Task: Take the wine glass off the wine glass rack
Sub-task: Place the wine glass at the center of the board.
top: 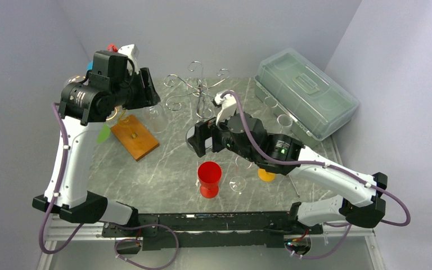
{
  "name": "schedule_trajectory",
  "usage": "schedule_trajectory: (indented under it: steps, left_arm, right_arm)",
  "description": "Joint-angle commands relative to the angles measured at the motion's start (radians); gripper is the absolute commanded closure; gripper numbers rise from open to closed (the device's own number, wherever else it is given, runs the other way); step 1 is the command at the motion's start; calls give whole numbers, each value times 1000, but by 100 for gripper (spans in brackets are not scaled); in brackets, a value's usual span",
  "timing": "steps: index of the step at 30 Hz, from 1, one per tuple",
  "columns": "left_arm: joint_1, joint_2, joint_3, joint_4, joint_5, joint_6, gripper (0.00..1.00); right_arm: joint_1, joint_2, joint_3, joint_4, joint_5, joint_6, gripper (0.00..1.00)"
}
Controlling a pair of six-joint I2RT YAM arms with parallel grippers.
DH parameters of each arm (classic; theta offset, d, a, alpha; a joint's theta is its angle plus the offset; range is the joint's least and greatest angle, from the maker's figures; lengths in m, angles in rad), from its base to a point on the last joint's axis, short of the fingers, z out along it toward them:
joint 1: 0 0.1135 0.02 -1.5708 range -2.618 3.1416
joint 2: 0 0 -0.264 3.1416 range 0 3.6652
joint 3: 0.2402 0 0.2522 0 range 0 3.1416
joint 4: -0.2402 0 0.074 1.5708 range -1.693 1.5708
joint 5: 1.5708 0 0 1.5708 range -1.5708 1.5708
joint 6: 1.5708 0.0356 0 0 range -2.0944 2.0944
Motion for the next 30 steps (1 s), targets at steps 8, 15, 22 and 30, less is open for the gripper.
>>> schedule_trajectory:
  steps: [8,15,22,30]
  left_arm:
    - [-7,-136,-109,24,100,-47,79]
    - [-7,-187,-156,10,133,-56,79]
    - [-7,-222,-186,6,153,-62,79]
    - [-7,-234,-184,0,168,-67,79]
  right_arm:
    - [119,87,-1,176,72,-43,0]
    - [145,160,-2,263,84,-96,0]
    - [157,228,19,334,85,-154,0]
    - [157,297,77,365,74,-201,0]
